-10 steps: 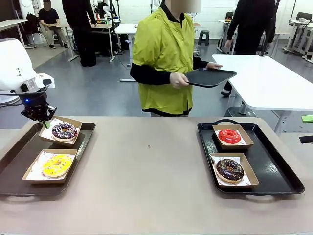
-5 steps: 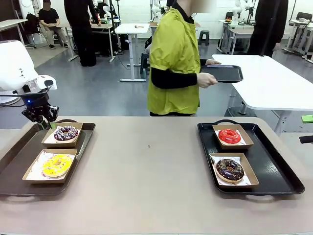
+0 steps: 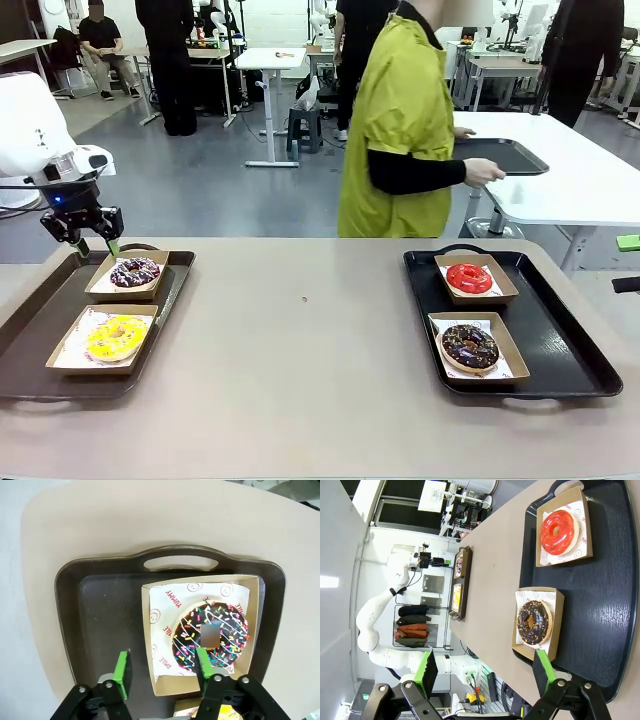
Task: Individually package the donuts and arrange them on the tray.
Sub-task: Place the picked Paper togo box on the Handle tray.
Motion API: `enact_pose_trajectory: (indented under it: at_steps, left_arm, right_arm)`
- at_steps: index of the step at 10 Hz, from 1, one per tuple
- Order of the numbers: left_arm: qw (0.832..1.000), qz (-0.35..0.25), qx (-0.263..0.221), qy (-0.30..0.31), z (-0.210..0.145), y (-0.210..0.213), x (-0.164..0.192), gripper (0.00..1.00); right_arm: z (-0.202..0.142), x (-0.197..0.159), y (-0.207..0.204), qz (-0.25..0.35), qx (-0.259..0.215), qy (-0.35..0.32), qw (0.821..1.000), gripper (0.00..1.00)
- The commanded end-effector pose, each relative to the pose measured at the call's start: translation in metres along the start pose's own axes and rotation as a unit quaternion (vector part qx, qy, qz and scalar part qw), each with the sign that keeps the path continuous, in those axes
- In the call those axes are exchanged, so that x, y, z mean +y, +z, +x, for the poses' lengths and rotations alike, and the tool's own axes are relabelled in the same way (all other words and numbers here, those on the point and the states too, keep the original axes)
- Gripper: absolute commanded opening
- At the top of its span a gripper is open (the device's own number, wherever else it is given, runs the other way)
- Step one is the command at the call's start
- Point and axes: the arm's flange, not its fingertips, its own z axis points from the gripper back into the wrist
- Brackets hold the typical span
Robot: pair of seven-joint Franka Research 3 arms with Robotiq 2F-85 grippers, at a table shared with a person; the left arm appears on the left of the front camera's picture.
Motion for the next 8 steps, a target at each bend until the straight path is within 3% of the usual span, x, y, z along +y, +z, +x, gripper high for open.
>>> enact_pose_trajectory:
  at_steps: [1,2,3,6,8]
  left_arm:
    - [1.000,-0.020,0.003,-0.007,-0.006,0.006,0.001,0.82]
    - [1.000,-0.024,0.002,-0.007,-0.007,0.009,0.000,0.79]
    - [1.000,-0.027,0.000,-0.004,-0.010,0.012,-0.003,1.00]
    - [0.997,-0.081,-0.005,0.014,-0.039,0.035,-0.010,1.00]
    - [0.991,-0.127,-0.015,0.035,-0.089,0.067,-0.014,1.00]
  right_arm:
    - [-0.005,0.002,0.000,0.001,0.003,-0.001,1.000,1.00]
    - [-0.005,0.002,0.000,0.001,0.003,-0.001,1.000,1.00]
    - [-0.005,0.002,0.000,0.001,0.003,-0.001,1.000,1.00]
    - [-0.005,0.002,0.000,0.001,0.003,-0.001,1.000,1.00]
    - [-0.005,0.002,0.000,0.001,0.003,-0.001,1.000,1.00]
